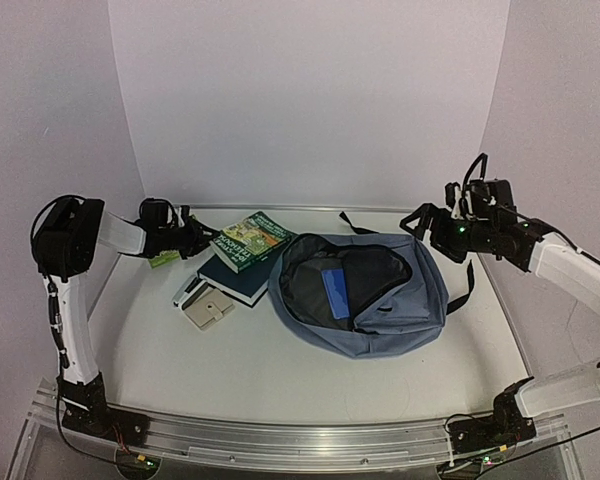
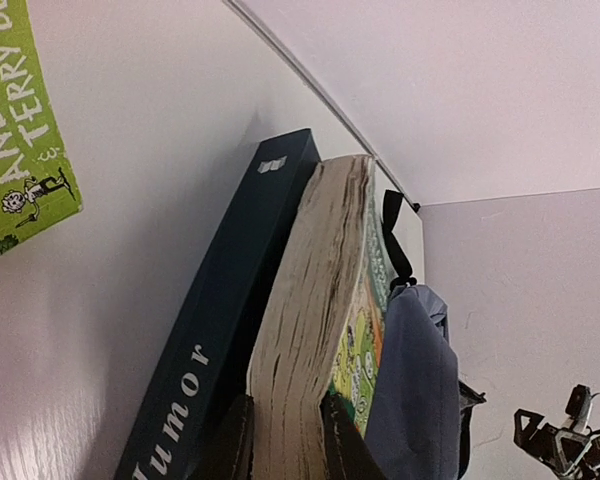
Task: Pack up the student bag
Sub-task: Pick up the book from the center of the board.
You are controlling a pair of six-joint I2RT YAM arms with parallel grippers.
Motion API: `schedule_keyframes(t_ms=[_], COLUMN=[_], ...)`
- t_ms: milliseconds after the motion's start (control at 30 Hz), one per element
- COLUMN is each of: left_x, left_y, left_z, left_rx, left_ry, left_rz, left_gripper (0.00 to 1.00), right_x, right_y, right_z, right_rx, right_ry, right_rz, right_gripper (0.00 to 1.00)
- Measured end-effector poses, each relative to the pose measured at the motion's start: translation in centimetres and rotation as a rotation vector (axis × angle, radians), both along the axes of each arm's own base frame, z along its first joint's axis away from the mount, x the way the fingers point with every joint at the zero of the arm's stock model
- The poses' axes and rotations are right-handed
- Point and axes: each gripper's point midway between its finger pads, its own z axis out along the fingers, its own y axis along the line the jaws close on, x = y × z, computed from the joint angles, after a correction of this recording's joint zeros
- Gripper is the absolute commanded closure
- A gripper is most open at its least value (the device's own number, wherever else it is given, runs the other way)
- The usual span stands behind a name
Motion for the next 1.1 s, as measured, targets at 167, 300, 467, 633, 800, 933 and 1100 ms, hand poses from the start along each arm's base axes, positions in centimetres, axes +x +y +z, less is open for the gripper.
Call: schedule_keyframes(t_ms=[167,300,467,633,800,933,1100], left_x=[-1.4,-3.2,-6.7,-10.8,-15.7,-19.4,-21.8], left_y=[0.5,0.9,0.7,-1.0,-5.3,-8.6,-9.6], left_z=[4.1,9.9,17.6,21.6,22.7,23.4,25.0], left_rx=[0.007,0.032,0.027,-0.002,-0.036,-0.083,-0.133], left_ry=[-0.05,-0.141,-0.3,-0.39,-0.419,-0.427,-0.458], left_rz=[0.001,-0.012,-0.084,-0.225,-0.426,-0.579,-0.665], left_gripper=[1.0,1.0,1.0,1.0,1.0,1.0,1.0], right_x=[0.2,0.1,-0.2,-0.5,-0.6,-1.0,-2.4], right_y=[1.0,3.4,8.1,11.6,13.8,15.2,16.7], right_z=[2.6,5.3,6.3,4.9,4.6,5.2,5.7], right_rx=[0.009,0.017,0.019,0.035,0.084,0.132,0.181], right_ry=[-0.056,-0.118,-0.139,-0.099,-0.072,-0.081,-0.077], right_rz=[0.033,0.103,0.237,0.357,0.451,0.523,0.605], right_gripper=[0.02,0.02,0.02,0.02,0.02,0.02,0.03])
